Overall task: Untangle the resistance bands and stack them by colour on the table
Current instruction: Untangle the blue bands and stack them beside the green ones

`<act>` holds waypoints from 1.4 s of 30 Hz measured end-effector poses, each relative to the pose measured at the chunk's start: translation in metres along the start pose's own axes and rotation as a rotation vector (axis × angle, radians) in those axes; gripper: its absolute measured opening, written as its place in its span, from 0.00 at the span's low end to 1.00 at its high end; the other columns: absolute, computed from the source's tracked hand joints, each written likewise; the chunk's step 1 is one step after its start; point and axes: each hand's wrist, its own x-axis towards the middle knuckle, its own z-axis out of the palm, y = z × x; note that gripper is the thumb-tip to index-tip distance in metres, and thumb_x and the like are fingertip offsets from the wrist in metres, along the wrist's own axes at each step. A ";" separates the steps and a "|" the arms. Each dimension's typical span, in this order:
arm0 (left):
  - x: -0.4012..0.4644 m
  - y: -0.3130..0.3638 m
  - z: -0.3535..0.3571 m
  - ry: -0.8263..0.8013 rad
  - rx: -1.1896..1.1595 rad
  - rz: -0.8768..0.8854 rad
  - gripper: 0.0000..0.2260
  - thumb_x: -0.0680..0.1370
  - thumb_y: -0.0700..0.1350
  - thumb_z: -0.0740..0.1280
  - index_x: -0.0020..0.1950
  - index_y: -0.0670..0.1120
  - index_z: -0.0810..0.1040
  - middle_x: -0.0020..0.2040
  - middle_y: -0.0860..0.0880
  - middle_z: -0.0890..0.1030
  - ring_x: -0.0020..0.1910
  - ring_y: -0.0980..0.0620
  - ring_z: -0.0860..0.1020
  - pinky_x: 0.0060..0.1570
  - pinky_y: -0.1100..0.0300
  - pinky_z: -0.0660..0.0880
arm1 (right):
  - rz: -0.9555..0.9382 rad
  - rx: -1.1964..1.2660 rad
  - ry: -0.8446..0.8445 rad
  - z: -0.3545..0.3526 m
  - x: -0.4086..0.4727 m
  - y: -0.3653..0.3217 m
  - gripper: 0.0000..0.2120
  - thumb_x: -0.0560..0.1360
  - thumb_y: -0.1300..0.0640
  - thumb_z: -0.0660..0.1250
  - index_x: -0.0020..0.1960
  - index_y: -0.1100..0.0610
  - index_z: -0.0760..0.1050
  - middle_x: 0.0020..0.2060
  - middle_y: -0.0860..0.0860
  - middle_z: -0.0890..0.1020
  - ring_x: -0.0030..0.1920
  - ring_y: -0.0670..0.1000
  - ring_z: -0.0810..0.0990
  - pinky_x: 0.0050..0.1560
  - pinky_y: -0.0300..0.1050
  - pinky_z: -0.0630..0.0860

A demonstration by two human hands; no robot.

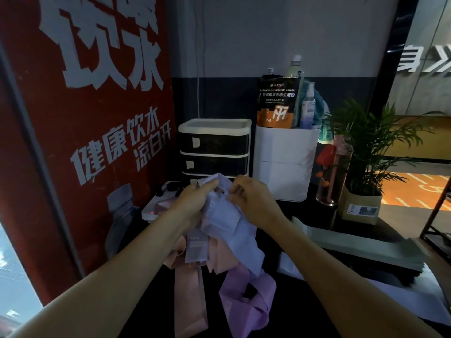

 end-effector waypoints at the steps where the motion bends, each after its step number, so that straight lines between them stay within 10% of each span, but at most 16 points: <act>1: 0.003 -0.001 -0.006 0.065 0.032 -0.006 0.09 0.79 0.45 0.63 0.56 0.44 0.78 0.48 0.41 0.80 0.46 0.46 0.79 0.53 0.52 0.75 | 0.013 -0.023 0.044 -0.003 0.001 0.003 0.03 0.74 0.66 0.65 0.41 0.65 0.74 0.31 0.51 0.75 0.31 0.47 0.73 0.37 0.46 0.72; 11: 0.001 0.002 -0.006 0.072 0.018 -0.019 0.11 0.78 0.43 0.64 0.56 0.38 0.78 0.51 0.36 0.80 0.44 0.44 0.79 0.47 0.54 0.75 | -0.135 0.033 -0.076 0.004 0.004 -0.014 0.06 0.75 0.65 0.65 0.51 0.63 0.77 0.45 0.47 0.72 0.40 0.43 0.70 0.41 0.24 0.65; 19: 0.001 -0.001 -0.011 0.171 -0.035 0.010 0.10 0.80 0.43 0.61 0.53 0.37 0.76 0.48 0.35 0.78 0.36 0.54 0.78 0.40 0.60 0.75 | 0.001 -0.060 -0.366 0.014 -0.003 -0.003 0.05 0.75 0.61 0.66 0.49 0.63 0.75 0.40 0.52 0.74 0.40 0.50 0.72 0.40 0.36 0.66; 23: -0.004 0.000 -0.020 0.094 0.027 -0.047 0.11 0.79 0.45 0.63 0.60 0.44 0.76 0.54 0.40 0.80 0.50 0.45 0.80 0.56 0.49 0.76 | -0.087 0.121 -0.135 0.007 0.002 -0.001 0.04 0.75 0.65 0.66 0.48 0.64 0.77 0.41 0.49 0.74 0.38 0.45 0.71 0.40 0.26 0.65; 27: -0.003 -0.007 -0.031 0.100 0.079 -0.107 0.09 0.80 0.43 0.62 0.41 0.42 0.75 0.41 0.43 0.77 0.41 0.45 0.76 0.56 0.46 0.73 | 0.004 0.317 0.007 -0.001 0.006 0.002 0.05 0.77 0.65 0.62 0.44 0.58 0.71 0.37 0.53 0.74 0.36 0.46 0.69 0.38 0.34 0.66; 35: 0.001 -0.005 -0.050 0.258 0.086 -0.149 0.12 0.79 0.41 0.62 0.36 0.43 0.71 0.36 0.44 0.71 0.37 0.46 0.72 0.54 0.48 0.69 | 0.239 0.816 0.139 0.002 -0.003 0.021 0.11 0.77 0.70 0.59 0.38 0.58 0.72 0.32 0.52 0.76 0.36 0.49 0.72 0.39 0.42 0.70; 42: 0.004 -0.013 -0.032 0.278 0.002 -0.143 0.16 0.81 0.49 0.57 0.58 0.37 0.73 0.43 0.44 0.75 0.41 0.50 0.75 0.46 0.57 0.75 | 0.379 0.701 -0.114 0.014 0.000 0.022 0.11 0.70 0.73 0.57 0.38 0.61 0.74 0.32 0.55 0.75 0.34 0.51 0.71 0.35 0.40 0.66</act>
